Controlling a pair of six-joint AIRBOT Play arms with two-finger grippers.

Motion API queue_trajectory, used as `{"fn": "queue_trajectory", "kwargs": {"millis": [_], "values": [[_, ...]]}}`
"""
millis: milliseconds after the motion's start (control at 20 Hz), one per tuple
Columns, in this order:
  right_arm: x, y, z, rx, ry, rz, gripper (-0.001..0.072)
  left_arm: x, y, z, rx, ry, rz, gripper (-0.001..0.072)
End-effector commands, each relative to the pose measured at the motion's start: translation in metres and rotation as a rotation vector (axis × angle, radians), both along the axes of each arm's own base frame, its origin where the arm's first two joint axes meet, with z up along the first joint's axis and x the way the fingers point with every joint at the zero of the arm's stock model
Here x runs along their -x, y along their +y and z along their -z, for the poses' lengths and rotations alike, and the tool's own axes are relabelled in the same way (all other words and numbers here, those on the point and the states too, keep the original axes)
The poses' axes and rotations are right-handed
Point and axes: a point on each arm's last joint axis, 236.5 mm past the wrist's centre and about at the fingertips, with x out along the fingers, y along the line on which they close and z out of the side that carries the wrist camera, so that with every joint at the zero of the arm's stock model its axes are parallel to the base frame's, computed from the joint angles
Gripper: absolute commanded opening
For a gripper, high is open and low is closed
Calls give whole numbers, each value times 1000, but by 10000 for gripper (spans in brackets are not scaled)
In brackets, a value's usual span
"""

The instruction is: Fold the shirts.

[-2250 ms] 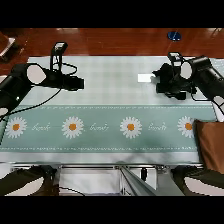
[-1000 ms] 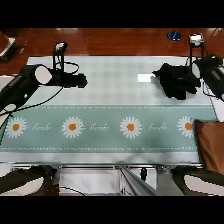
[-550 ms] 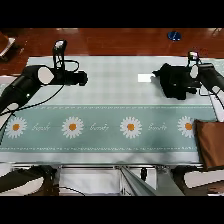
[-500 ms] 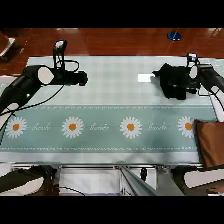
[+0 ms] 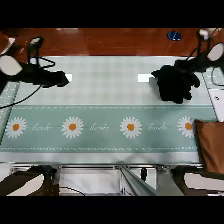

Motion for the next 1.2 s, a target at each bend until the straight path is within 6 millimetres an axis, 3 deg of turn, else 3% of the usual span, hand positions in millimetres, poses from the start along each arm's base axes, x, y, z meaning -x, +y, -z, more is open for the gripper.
{"fn": "queue_trajectory", "kwargs": {"millis": [0,150,350,500,650,800,900,1050,1150], "values": [[16,33,-144,4,-329,-102,17,51,-7,-32,114,-57,-14,508],[49,56,-233,14,-521,-160,17,99,-32,-28,210,-145,11,509],[91,88,-328,4,-729,-245,17,142,-44,7,249,-98,24,509],[123,123,-382,-32,-855,-341,17,149,-48,24,245,-61,32,508],[158,161,-418,-93,-944,-461,17,137,-45,19,253,-111,5,509],[186,200,-429,-189,-961,-579,17,118,-41,5,267,-200,-35,508],[201,234,-413,-248,-891,-688,17,110,-39,-2,275,-242,-54,509],[208,279,-366,-293,-708,-808,17,108,-39,-3,278,-247,-60,509],[201,306,-309,-289,-530,-853,17,108,-38,-3,277,-247,-59,509]]}}
